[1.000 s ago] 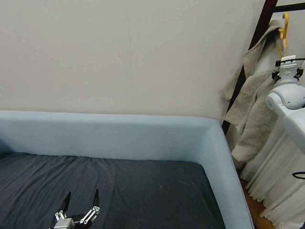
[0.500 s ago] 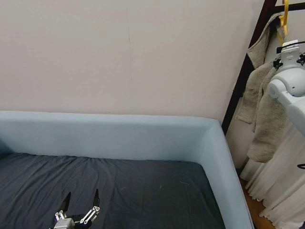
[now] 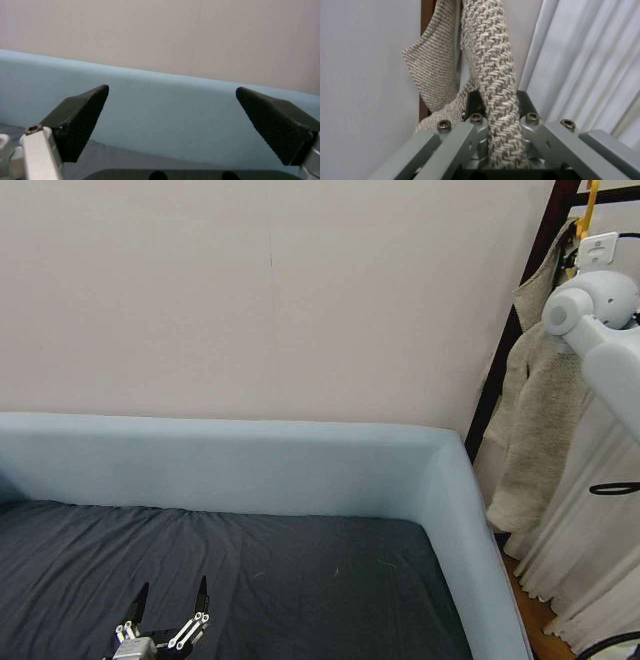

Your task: Pick up the clothes from the sofa and hang them on the clothes hanger.

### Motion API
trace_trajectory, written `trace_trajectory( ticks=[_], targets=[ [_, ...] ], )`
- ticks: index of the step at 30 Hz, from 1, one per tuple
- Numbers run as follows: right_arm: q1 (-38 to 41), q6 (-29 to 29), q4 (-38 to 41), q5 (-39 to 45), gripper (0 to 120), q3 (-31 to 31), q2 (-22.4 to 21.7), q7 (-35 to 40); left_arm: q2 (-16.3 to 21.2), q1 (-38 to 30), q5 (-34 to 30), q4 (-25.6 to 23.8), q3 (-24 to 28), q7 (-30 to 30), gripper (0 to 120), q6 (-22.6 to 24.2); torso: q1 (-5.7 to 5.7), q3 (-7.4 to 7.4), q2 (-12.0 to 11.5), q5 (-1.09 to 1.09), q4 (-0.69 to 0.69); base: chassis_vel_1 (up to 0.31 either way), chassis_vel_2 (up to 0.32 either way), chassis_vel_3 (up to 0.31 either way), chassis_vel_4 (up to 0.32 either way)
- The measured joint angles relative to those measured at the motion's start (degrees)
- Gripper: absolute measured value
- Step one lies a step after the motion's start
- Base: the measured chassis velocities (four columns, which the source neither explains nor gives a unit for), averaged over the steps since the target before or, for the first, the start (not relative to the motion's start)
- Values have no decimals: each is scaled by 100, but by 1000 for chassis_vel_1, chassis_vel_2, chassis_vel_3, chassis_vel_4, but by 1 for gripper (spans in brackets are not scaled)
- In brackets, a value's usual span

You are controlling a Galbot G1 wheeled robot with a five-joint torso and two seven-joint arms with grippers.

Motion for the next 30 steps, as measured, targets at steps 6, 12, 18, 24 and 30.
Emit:
trace_trajectory(
  ticks=[6, 12, 18, 24, 30],
  targets=[
    [345, -99, -314, 445, 4, -139, 220, 182, 0, 0, 0, 0, 0, 0, 100, 0, 0, -1, 0, -3, 1, 0, 0, 0, 0],
    [605, -203, -717, 1032, 4, -247, 381, 348, 0, 0, 0, 0, 0, 0, 100, 0, 0, 0, 0, -1, 1, 0, 0, 0, 0],
    [858, -237, -1097, 1559, 4, -306, 494, 496, 0, 0, 0, 0, 0, 0, 100, 0, 0, 0, 0, -2, 1, 0, 0, 0, 0],
    [962, -178, -1127, 1896, 4, -159, 554, 694, 0, 0, 0, 0, 0, 0, 100, 0, 0, 0, 0, 0, -1, 0, 0, 0, 0],
    [1128, -223, -1399, 2369, 4, -127, 690, 907, 0, 0, 0, 0, 0, 0, 100, 0, 0, -1, 0, -1, 2, 0, 0, 0, 0]
  ],
)
